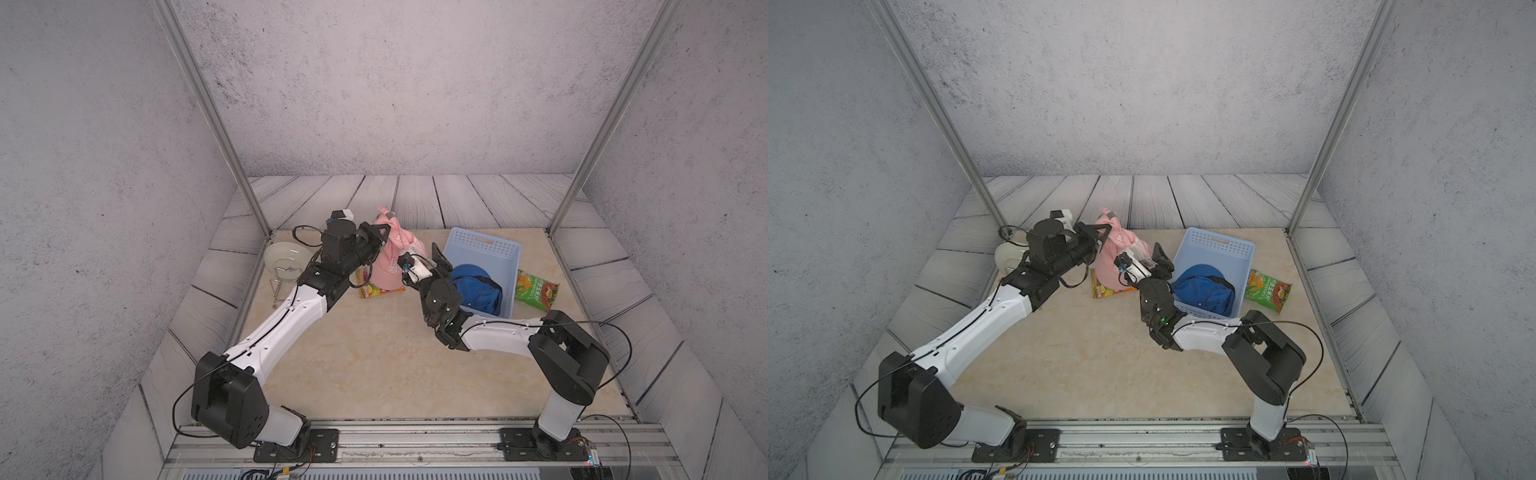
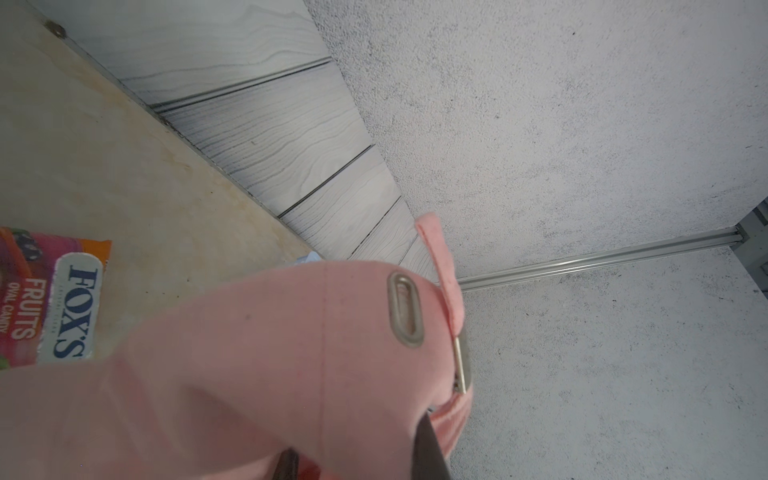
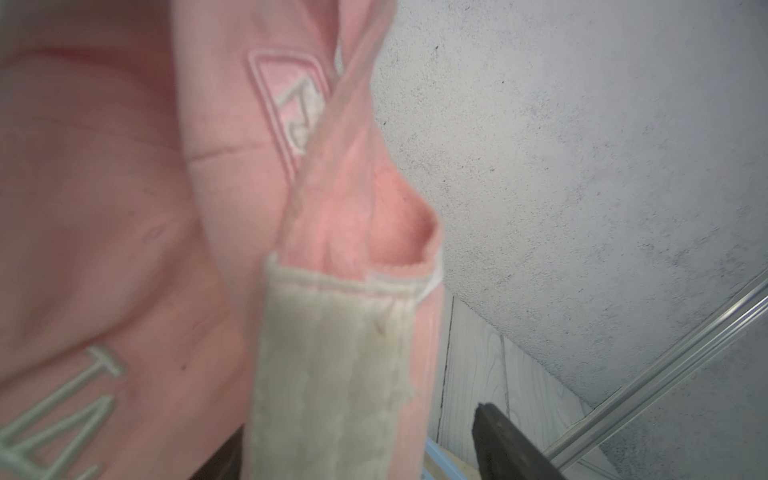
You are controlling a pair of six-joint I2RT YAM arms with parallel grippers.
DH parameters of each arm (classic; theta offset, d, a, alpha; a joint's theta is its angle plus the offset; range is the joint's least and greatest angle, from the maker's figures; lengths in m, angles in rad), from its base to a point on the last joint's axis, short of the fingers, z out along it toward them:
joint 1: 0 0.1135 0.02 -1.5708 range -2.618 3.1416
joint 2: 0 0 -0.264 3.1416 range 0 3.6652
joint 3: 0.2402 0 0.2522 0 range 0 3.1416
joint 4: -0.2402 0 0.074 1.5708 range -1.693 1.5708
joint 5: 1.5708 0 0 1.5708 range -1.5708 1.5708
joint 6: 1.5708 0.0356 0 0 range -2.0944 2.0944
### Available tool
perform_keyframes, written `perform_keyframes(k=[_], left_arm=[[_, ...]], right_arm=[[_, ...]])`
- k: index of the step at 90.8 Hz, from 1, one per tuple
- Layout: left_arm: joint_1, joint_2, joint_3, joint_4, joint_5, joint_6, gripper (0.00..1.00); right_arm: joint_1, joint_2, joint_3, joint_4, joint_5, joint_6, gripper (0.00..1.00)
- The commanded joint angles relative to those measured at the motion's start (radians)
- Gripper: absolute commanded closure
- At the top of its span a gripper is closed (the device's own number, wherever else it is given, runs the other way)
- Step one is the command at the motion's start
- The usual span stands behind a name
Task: Turn the baseball cap inside out
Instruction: Turn over the baseball cap.
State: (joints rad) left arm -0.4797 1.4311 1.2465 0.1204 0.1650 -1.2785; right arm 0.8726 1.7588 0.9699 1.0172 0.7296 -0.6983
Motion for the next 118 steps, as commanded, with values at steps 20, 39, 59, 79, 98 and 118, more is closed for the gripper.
perform_keyframes(k=[20,39,59,79,98,118], left_arm=[[-0.002,-0.021,-0.003,0.024,0.020,0.016,1.00],[-0.002,-0.026,-0.024,0.019,0.048,0.009,1.00],[0.025,-0.043,-0.047,0.031,0.039,0.035,1.00],[0.143,-0.007,-0.041,0.128,0.262,0.105,1.00],[0.252,0.046,-0.045,0.214,0.602,0.146,1.00],[0.256,0.054,-0.050,0.175,0.724,0.256,1.00]], right_arm=[[0.004,-0.064,0.024,-0.051,0.027,0.063,0.61],[0.002,-0.052,0.071,-0.075,-0.002,0.065,0.68],[-0.008,-0.135,0.054,-0.231,-0.151,0.188,1.00],[-0.111,-0.342,0.047,-0.670,-0.777,0.564,1.00],[-0.209,-0.391,0.103,-0.763,-1.326,0.884,1.00],[-0.227,-0.320,0.187,-0.678,-1.709,1.154,1.00]])
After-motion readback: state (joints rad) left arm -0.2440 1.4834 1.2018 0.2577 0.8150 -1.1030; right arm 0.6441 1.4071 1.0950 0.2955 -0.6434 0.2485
